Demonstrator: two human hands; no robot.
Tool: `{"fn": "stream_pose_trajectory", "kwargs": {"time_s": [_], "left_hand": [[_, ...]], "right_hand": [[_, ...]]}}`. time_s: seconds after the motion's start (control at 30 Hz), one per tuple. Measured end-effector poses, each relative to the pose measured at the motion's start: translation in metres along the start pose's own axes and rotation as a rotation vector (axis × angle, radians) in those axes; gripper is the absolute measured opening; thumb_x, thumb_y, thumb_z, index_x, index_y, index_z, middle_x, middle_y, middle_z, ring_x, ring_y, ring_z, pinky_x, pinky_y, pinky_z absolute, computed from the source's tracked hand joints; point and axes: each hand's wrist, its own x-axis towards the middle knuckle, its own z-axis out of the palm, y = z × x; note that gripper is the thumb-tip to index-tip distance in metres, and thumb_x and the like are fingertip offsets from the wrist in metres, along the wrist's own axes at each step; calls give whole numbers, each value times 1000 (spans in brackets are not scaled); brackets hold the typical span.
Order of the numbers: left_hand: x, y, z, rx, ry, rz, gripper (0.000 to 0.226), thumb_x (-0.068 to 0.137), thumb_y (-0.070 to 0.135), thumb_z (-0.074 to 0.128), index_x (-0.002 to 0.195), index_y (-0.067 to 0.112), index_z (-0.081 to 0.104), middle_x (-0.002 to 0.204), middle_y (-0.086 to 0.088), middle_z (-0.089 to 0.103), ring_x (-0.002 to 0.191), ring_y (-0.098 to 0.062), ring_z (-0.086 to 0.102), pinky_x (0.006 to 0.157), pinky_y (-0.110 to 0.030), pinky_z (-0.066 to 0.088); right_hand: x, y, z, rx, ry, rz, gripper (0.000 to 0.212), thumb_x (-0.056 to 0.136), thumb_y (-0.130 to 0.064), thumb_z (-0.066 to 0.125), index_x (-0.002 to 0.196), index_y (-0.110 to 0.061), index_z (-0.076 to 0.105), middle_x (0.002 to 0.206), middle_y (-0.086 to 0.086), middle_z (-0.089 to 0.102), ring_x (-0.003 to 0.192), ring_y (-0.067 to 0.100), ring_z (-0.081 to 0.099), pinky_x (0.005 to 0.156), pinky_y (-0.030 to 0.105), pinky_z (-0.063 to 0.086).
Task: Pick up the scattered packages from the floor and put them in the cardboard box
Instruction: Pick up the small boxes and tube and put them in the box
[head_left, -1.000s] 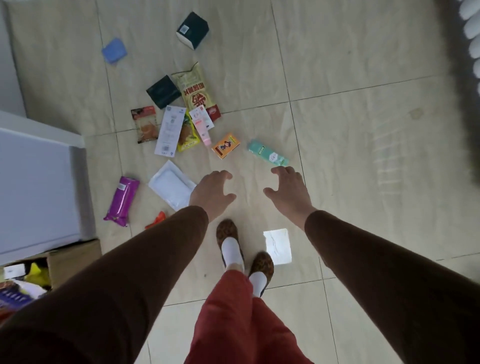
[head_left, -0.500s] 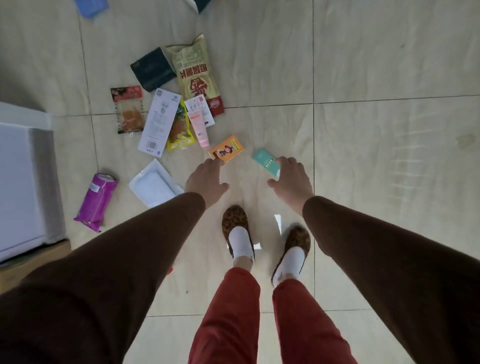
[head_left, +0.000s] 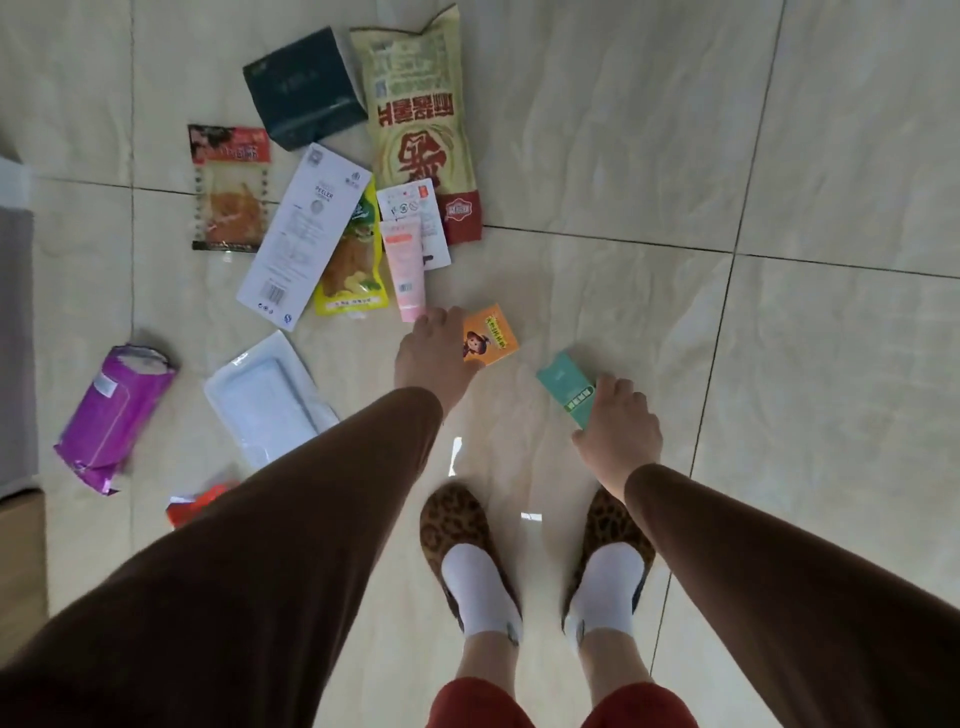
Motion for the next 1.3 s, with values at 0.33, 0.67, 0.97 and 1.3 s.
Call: {"fn": "stream_pose_trajectory", "kwargs": {"time_s": [0.33,0.67,0.97,1.3], "left_hand": [[3,9,19,-154,-124,-61,50,83,43,69,124,15,59,114,-7,53,113,-27,49,90,-42,48],[24,-27,-44,-1032,273,-504,30,74,41,68,97,22,69,101,-5,70,82,-20,72,73,-45,63],[37,-45,-29,-983,191,-490,18,76,30,76,88,21,66,94,-7,72,77,-22,70,71,-39,61],[50,-64,-18,-1111,116,-483,63,64,25,87,111,21,45,107,1,69,94,-20,71,83,-43,60]], "right_hand": [[26,1,-16,254,-54,8,65,74,-32,82,123,-10,46,119,12,54,107,33,54,90,42,49],[67,-120,-96,1032,-159,-89,41,91,-29,76,120,-16,50,105,-4,63,90,11,65,71,23,56],[137,-196,-103,1175,-153,-67,38,93,-19,72,126,-5,62,115,14,73,101,30,73,88,43,61],[163,-203,-102,1214,-315,-88,40,88,-23,76,125,-15,61,114,10,76,100,30,75,94,52,59]]}}
